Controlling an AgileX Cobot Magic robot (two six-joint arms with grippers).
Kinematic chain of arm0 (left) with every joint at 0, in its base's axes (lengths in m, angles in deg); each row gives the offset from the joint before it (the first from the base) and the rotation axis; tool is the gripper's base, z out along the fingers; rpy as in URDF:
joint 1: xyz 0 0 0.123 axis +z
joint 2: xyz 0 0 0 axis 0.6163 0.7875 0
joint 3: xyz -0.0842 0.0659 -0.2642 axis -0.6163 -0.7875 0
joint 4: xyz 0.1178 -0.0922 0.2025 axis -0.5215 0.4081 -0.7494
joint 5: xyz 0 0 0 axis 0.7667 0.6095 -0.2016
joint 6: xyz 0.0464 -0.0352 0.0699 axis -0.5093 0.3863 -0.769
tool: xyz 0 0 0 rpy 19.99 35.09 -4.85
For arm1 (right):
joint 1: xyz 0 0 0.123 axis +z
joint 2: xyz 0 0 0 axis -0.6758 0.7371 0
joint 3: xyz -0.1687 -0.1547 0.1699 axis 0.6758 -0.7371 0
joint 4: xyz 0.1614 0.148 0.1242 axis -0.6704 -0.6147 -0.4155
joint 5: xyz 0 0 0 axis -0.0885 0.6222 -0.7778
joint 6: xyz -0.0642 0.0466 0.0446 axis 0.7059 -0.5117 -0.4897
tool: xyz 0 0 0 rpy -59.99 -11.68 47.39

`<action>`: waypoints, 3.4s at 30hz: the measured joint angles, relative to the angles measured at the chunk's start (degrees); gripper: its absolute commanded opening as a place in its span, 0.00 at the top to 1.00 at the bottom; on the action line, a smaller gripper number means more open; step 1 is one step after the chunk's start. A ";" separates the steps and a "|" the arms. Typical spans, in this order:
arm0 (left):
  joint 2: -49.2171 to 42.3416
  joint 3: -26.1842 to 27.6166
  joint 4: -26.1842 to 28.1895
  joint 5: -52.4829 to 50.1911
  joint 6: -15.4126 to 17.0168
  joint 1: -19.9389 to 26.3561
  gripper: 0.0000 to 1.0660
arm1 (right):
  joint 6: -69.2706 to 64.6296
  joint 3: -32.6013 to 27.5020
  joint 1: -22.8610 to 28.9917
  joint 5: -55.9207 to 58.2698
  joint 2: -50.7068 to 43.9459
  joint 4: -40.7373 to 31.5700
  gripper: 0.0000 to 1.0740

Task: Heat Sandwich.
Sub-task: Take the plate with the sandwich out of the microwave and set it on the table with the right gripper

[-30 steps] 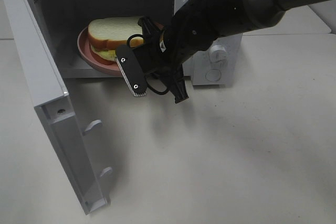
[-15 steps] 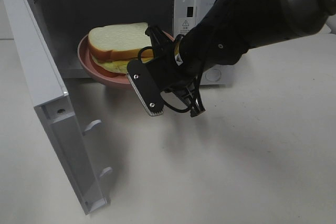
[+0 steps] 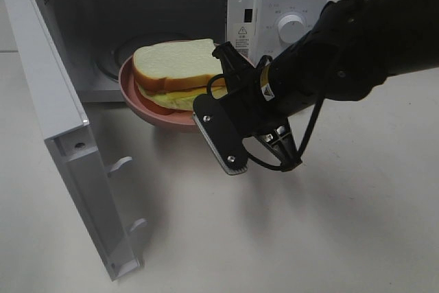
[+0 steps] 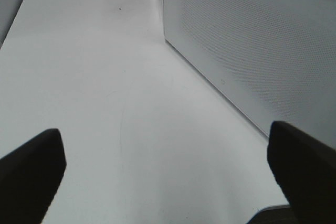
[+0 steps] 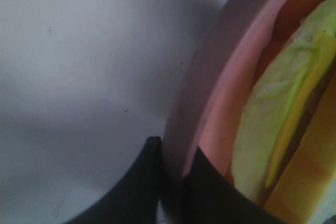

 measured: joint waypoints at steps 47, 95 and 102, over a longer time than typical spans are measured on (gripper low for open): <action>0.00 0.00 0.00 0.00 0.00 0.00 0.03 | -3.50 -20.40 0.00 12.83 -33.52 -0.34 0.98; 0.00 0.00 0.00 0.00 0.00 0.00 0.03 | -43.37 -23.20 0.00 36.44 -40.16 14.78 0.97; 0.00 0.00 0.00 0.00 0.00 0.00 0.03 | -49.73 -23.20 0.00 40.79 -40.16 15.76 0.97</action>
